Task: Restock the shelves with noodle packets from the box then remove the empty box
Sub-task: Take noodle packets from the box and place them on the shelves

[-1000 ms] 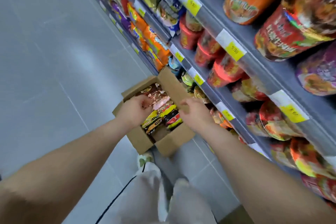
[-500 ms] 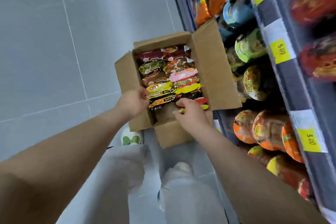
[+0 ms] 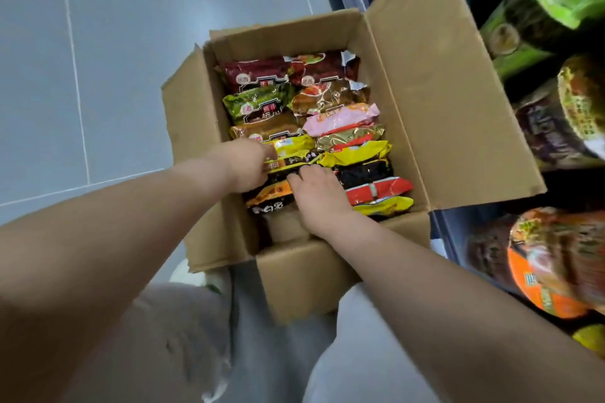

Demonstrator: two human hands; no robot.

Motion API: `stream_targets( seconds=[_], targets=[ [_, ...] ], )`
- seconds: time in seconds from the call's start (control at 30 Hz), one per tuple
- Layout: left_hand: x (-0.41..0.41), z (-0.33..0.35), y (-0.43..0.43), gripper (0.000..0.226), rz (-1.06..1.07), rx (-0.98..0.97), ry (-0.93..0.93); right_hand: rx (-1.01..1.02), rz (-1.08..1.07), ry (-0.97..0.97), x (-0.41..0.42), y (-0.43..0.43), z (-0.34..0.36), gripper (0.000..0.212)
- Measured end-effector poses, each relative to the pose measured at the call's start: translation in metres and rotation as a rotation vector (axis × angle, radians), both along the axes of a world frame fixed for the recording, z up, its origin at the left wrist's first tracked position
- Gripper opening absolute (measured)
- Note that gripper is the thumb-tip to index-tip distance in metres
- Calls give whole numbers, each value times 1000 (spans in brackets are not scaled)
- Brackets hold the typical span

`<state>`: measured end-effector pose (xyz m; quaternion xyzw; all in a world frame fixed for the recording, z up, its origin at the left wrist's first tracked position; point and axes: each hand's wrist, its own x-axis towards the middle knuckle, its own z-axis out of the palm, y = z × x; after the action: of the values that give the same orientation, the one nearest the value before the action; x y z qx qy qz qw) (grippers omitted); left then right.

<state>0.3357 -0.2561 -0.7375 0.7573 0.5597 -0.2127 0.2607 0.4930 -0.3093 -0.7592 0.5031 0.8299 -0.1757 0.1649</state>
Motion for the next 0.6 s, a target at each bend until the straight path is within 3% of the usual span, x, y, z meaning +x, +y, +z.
stream_targets(
  seconds=[0.17, 0.33, 0.6],
  targets=[
    [7, -5, -6, 52, -36, 9, 59, 17, 66, -88, -5, -7, -8, 57],
    [8, -23, -5, 56, -68, 104, 110, 101, 122, -103, -5, 0, -21, 31],
    [29, -30, -5, 72, -61, 85, 116, 76, 115, 212, 24, -12, 22, 34]
  ],
)
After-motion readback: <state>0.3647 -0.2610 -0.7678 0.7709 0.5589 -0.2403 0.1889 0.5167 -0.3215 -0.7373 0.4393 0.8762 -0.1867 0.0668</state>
